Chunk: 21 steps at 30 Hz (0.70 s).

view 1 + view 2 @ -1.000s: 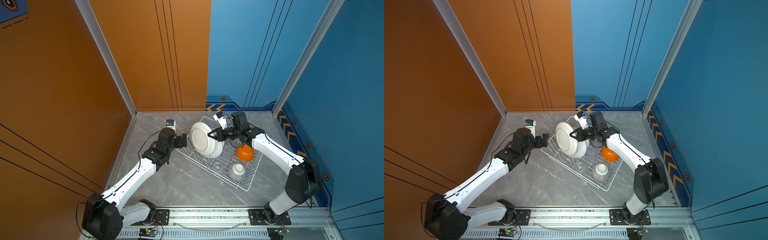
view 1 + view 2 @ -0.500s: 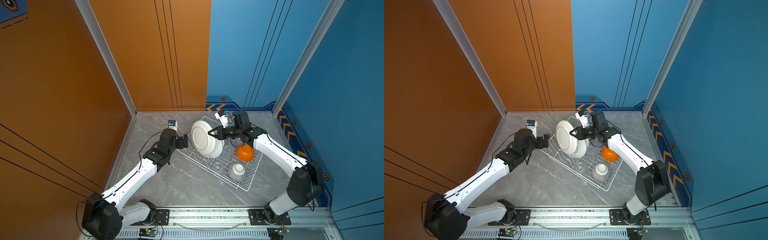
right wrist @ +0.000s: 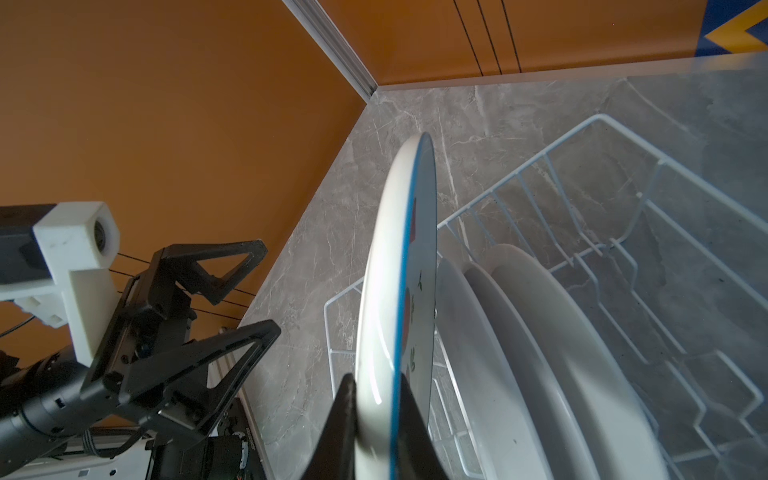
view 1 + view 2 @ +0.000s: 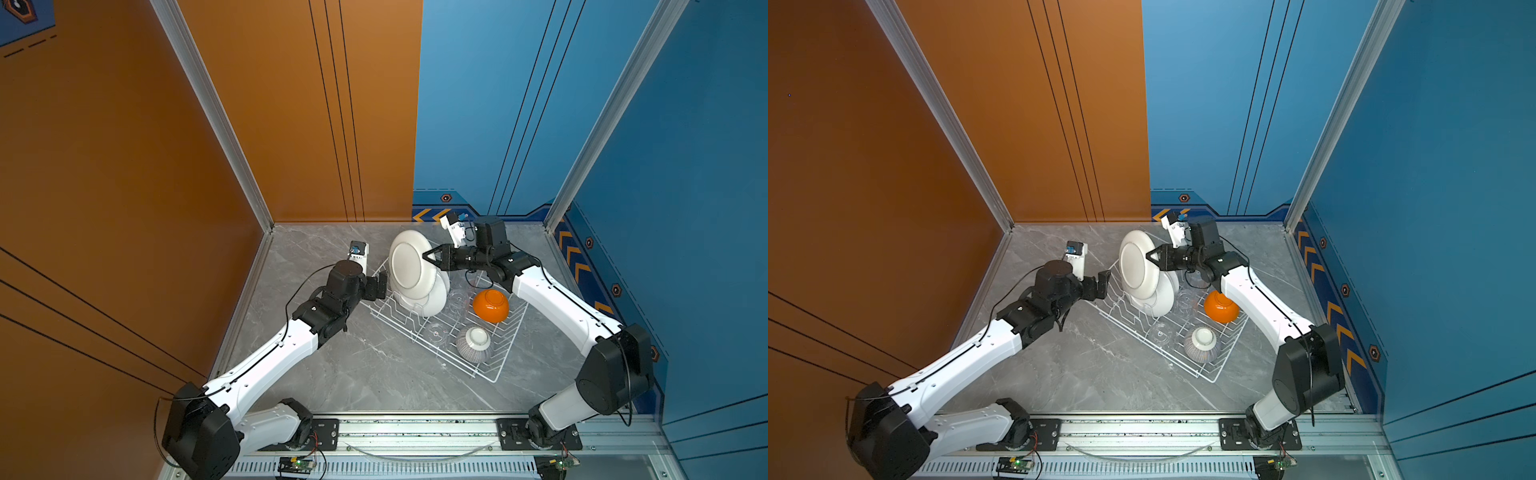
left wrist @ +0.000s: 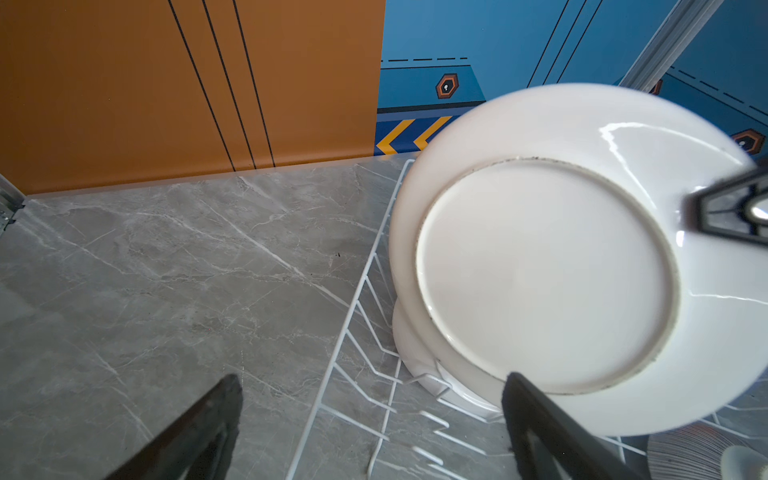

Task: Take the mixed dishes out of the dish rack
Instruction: 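Lift the plate up and grasp its rim with the left gripper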

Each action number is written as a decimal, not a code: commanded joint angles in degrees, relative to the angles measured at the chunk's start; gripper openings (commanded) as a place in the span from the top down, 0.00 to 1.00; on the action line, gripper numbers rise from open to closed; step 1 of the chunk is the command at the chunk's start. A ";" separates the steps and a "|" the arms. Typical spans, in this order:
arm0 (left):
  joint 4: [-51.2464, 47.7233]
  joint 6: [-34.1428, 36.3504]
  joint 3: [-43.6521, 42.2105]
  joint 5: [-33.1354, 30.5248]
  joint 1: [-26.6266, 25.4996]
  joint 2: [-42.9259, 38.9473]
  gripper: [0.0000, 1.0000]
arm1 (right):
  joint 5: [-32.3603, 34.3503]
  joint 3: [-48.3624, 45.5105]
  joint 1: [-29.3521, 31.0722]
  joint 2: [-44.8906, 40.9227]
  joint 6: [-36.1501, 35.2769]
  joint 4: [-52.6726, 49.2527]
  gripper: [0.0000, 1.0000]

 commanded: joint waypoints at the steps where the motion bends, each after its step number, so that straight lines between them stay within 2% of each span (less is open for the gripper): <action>1: 2.34 2.28 -0.45 -0.84 -1.58 -0.21 0.02 | 5.92 2.69 -1.66 -3.01 0.26 6.54 1.00; 10: 4.46 4.27 -0.91 -1.34 -4.22 0.58 0.02 | 4.94 2.54 -2.62 -3.18 4.41 9.50 1.00; 16: 8.45 8.96 -2.04 -1.29 -6.53 1.98 0.02 | 6.32 3.28 -3.15 -3.65 7.10 9.24 1.00; 21: 13.25 15.10 -3.12 -4.62 -10.47 2.60 0.02 | 7.85 3.92 -3.33 -4.71 7.82 7.51 1.00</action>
